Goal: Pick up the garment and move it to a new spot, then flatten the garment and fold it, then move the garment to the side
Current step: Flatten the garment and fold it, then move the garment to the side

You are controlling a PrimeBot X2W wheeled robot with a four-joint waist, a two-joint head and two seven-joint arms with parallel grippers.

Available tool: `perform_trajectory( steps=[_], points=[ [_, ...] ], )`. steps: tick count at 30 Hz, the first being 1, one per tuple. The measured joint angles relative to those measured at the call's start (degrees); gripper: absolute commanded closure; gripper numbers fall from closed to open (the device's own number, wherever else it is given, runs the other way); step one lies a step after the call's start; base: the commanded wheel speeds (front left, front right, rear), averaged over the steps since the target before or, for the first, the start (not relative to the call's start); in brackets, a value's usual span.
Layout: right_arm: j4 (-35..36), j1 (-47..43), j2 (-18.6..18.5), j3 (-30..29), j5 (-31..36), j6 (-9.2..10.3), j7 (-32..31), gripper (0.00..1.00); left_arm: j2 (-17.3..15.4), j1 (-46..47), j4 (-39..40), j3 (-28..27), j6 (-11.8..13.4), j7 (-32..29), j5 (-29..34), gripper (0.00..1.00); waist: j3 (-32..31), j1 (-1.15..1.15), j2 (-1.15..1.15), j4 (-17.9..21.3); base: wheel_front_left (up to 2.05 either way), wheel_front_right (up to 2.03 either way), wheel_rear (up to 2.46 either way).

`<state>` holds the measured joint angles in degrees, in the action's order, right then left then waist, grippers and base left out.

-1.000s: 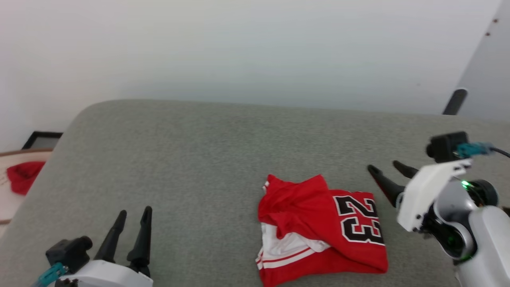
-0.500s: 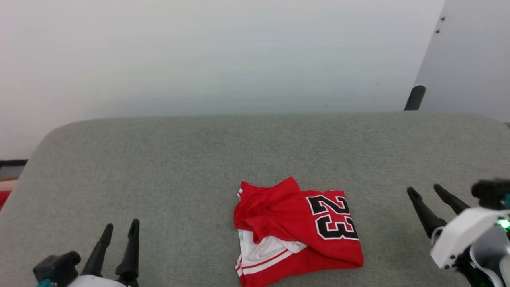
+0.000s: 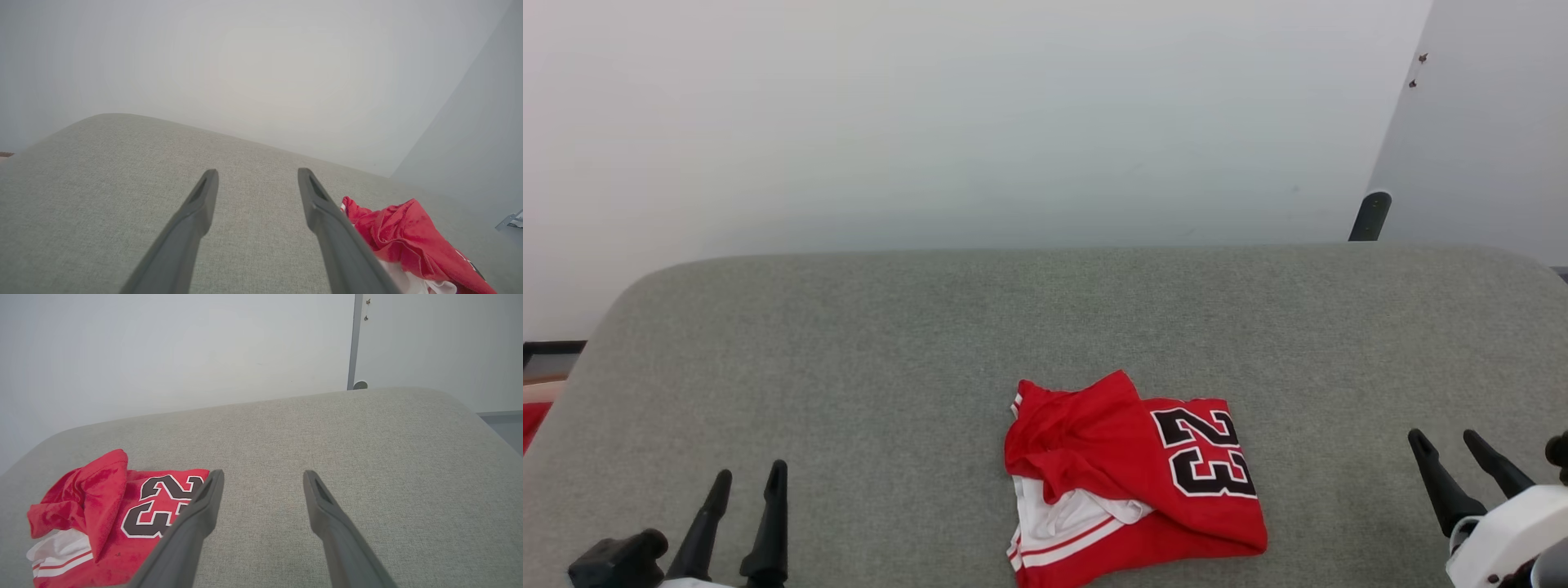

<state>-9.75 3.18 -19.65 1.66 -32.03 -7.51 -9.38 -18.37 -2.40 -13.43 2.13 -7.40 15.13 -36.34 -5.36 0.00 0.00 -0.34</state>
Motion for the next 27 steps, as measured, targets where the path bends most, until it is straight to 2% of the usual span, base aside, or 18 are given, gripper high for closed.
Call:
perform_trajectory(
  steps=[17,27],
  points=[
    [1.10,-1.90,1.35,-1.64,0.69,0.00,-0.59,0.00,0.11,-0.18,0.36,0.25,0.00,0.00,1.16,0.00,-0.05,0.00,0.00,-0.39,0.00,0.00,0.00],
    [1.03,-0.78,1.89,1.99,0.77,0.00,-2.46,0.00,-0.73,0.38,-0.14,0.65,0.00,0.00,1.14,0.00,0.63,0.00,0.00,-3.37,0.00,0.00,0.00]
  ],
)
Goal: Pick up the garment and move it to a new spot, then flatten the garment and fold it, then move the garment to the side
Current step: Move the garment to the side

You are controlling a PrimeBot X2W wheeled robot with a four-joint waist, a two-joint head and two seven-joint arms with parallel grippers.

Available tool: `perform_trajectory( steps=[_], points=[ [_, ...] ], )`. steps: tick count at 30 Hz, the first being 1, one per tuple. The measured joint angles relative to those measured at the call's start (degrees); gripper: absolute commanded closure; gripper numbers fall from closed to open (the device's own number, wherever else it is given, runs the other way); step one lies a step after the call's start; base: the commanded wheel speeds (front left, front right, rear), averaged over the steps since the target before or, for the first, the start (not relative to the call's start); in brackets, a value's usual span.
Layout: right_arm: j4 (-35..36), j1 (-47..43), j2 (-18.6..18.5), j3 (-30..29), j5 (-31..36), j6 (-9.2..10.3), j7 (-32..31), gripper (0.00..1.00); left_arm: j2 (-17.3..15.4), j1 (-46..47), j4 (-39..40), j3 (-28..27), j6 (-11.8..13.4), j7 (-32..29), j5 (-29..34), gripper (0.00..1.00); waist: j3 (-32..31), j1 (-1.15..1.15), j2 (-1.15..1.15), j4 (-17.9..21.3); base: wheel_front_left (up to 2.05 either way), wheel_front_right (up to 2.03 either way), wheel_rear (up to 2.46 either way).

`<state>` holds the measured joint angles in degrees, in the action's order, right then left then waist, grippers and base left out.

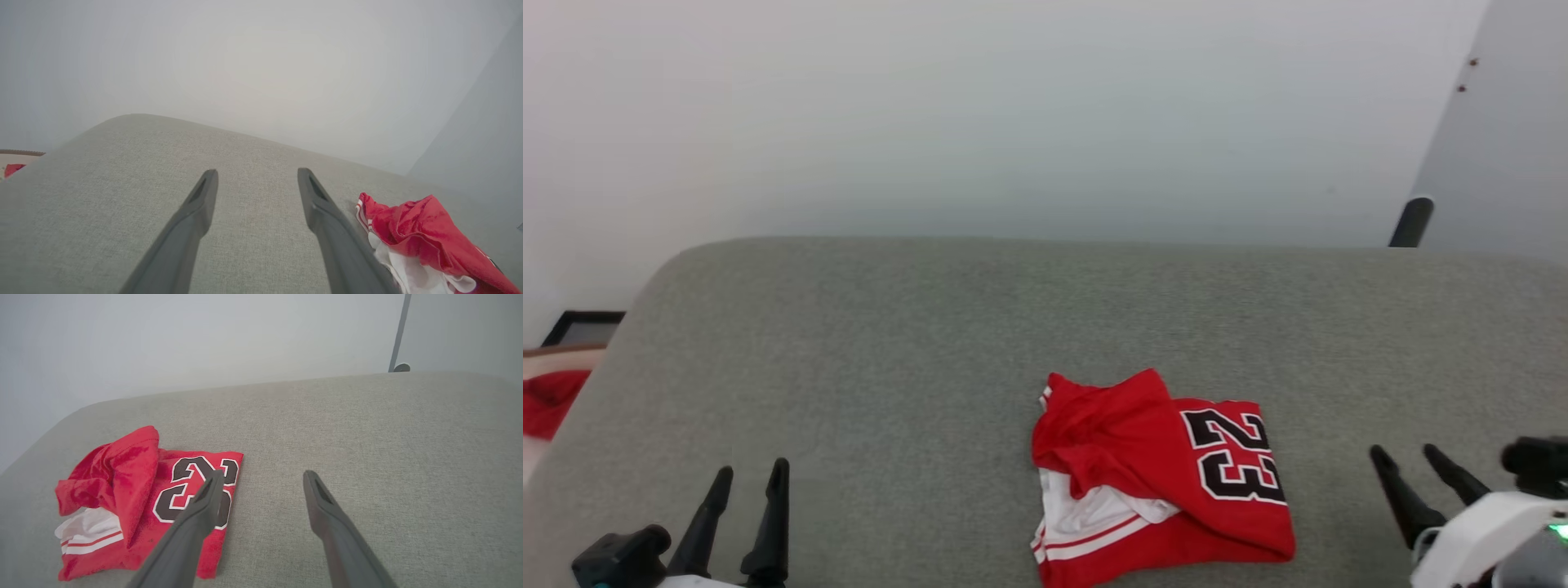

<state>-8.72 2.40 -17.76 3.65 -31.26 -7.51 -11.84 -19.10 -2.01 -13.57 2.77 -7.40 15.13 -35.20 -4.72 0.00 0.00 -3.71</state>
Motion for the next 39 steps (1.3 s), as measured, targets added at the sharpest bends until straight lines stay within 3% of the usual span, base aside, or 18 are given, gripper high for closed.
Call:
perform_trajectory(
  steps=[7,20,33,39],
  points=[
    [-1.44,2.68,0.16,2.96,0.01,0.00,-3.12,0.00,-0.08,-0.01,0.09,0.41,0.01,-0.05,0.00,0.00,0.63,0.00,0.00,-2.92,0.00,0.00,0.00],
    [-5.78,4.54,-0.07,2.67,0.60,0.00,-10.48,0.00,0.40,0.51,0.38,2.19,0.09,-0.48,0.02,0.00,2.74,0.00,0.00,-8.53,0.00,0.00,0.00],
    [-9.24,8.47,0.56,0.49,3.20,0.00,-18.18,0.00,1.92,3.77,0.02,3.66,0.09,-0.40,0.45,0.00,7.55,0.00,0.00,-10.87,0.00,0.00,0.00],
    [-11.59,10.38,1.40,-0.13,3.63,0.00,-24.62,0.00,2.34,4.75,-0.55,4.22,0.08,-0.24,0.49,0.00,9.20,0.00,0.00,-11.64,0.00,0.00,0.00]
  ],
)
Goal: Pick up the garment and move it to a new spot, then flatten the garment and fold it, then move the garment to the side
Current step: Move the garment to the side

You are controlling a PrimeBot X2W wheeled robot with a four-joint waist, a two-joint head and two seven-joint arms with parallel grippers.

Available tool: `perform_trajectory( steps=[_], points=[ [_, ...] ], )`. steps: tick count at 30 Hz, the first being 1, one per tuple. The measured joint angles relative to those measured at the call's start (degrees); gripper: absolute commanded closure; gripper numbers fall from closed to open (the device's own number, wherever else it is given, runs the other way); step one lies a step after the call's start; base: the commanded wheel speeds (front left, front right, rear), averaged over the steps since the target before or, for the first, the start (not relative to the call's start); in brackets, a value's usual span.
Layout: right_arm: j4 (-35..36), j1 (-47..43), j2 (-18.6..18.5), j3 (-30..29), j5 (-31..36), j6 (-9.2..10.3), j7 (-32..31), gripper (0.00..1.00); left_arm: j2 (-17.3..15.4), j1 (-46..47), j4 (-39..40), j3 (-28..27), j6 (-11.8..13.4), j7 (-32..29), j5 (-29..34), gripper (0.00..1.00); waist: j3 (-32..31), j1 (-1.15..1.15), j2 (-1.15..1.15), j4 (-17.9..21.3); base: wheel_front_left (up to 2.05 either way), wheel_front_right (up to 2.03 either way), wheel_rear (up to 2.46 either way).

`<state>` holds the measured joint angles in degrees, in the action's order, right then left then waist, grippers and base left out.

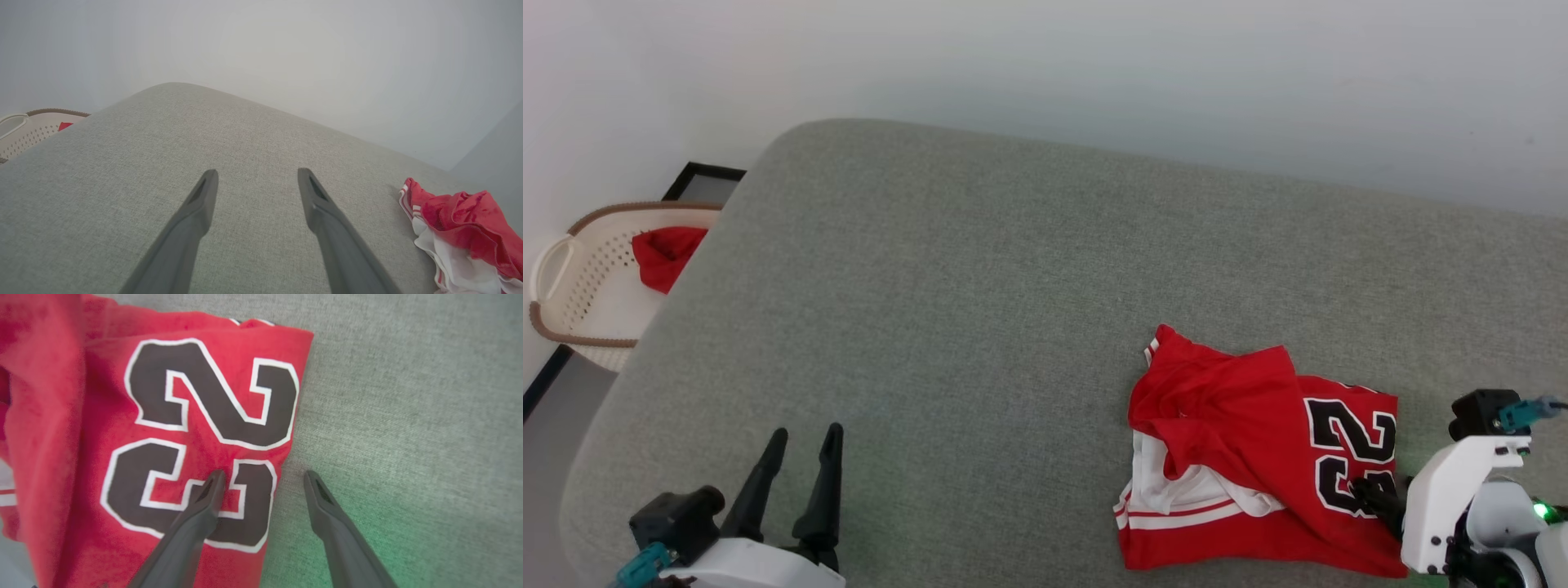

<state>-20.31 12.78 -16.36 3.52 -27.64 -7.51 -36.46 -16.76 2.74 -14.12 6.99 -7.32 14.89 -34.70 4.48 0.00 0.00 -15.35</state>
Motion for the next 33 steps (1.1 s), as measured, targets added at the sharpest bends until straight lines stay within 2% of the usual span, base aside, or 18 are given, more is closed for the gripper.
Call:
perform_trajectory(
  steps=[6,7,8,17,33],
  points=[
    [-1.41,2.65,1.15,-0.44,0.70,0.00,-5.70,0.00,0.13,0.57,-0.58,0.11,0.00,0.09,0.00,0.00,0.84,0.00,0.00,-0.25,0.00,0.00,0.00],
    [-1.64,3.14,1.19,-0.33,0.73,0.01,-6.34,0.46,0.20,0.71,-0.71,0.20,0.00,0.09,0.00,0.00,0.91,0.00,0.00,-0.33,0.00,0.00,0.00],
    [-1.79,3.51,1.34,-0.13,0.52,0.04,-6.57,1.00,0.24,0.86,-0.78,0.27,-0.01,0.10,-0.01,0.00,0.96,0.00,0.00,-0.39,0.00,0.00,0.00],
    [-2.48,5.87,1.65,1.11,0.03,0.04,-8.45,1.00,0.41,1.59,-1.53,0.32,-0.07,0.23,-0.01,0.00,0.50,0.00,0.00,-0.44,0.00,0.00,0.00],
    [3.99,10.67,-3.48,4.31,0.51,0.03,-9.61,1.00,0.54,0.82,-1.25,-0.07,-0.07,0.23,0.10,0.00,-2.16,0.00,0.00,1.99,0.00,0.00,0.00]
  ],
)
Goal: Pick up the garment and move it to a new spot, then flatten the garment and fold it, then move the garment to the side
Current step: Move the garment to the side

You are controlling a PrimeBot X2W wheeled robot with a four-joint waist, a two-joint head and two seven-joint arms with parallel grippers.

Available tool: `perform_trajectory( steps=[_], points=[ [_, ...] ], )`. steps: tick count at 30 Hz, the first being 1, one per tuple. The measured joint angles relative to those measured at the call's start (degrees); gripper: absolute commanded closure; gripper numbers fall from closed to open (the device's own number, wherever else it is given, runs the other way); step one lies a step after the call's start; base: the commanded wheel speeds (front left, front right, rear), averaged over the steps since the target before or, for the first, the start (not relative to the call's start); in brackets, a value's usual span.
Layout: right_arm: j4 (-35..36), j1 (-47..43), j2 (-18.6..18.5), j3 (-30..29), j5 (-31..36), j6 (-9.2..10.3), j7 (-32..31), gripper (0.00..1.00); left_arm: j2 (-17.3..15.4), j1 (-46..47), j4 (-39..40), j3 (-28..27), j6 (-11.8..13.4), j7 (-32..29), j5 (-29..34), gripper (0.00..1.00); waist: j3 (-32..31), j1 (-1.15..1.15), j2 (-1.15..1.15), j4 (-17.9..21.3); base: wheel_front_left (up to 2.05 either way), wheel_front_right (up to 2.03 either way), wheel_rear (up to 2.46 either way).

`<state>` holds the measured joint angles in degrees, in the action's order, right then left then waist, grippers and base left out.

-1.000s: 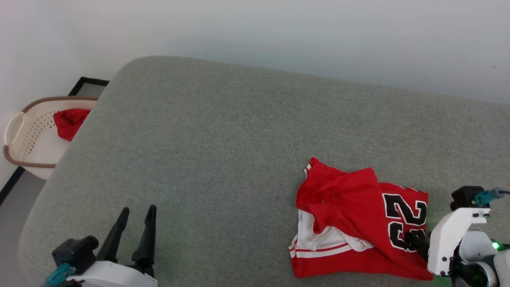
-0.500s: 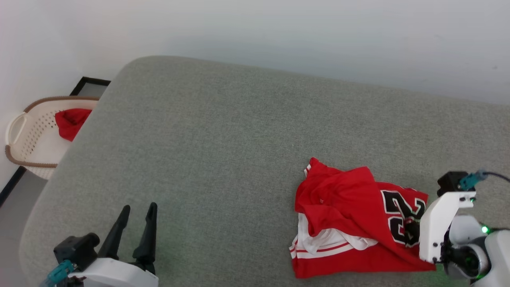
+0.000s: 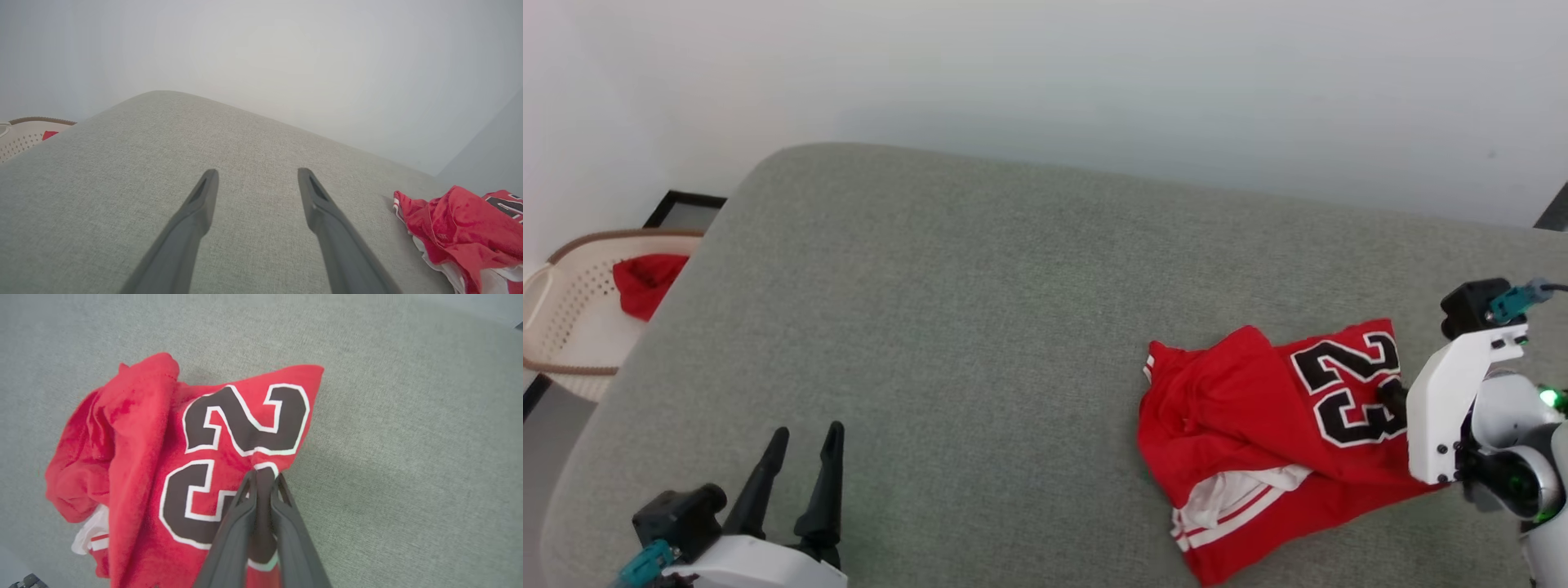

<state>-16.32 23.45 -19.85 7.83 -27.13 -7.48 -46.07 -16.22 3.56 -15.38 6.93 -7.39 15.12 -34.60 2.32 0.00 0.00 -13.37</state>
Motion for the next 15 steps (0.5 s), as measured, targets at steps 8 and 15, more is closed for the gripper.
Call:
perform_trajectory(
  steps=[8,15],
  points=[
    [2.08,2.60,-2.93,0.75,1.00,0.00,0.92,1.00,-0.10,-0.19,0.40,0.20,-0.01,0.01,0.31,0.00,-1.10,0.00,0.00,1.96,0.00,0.00,0.00],
    [2.66,5.08,-6.14,1.70,2.72,0.00,1.44,1.00,-0.20,0.02,0.94,0.43,-0.01,0.01,0.58,0.00,-0.97,0.00,0.00,3.44,0.00,0.00,0.00]
  ],
)
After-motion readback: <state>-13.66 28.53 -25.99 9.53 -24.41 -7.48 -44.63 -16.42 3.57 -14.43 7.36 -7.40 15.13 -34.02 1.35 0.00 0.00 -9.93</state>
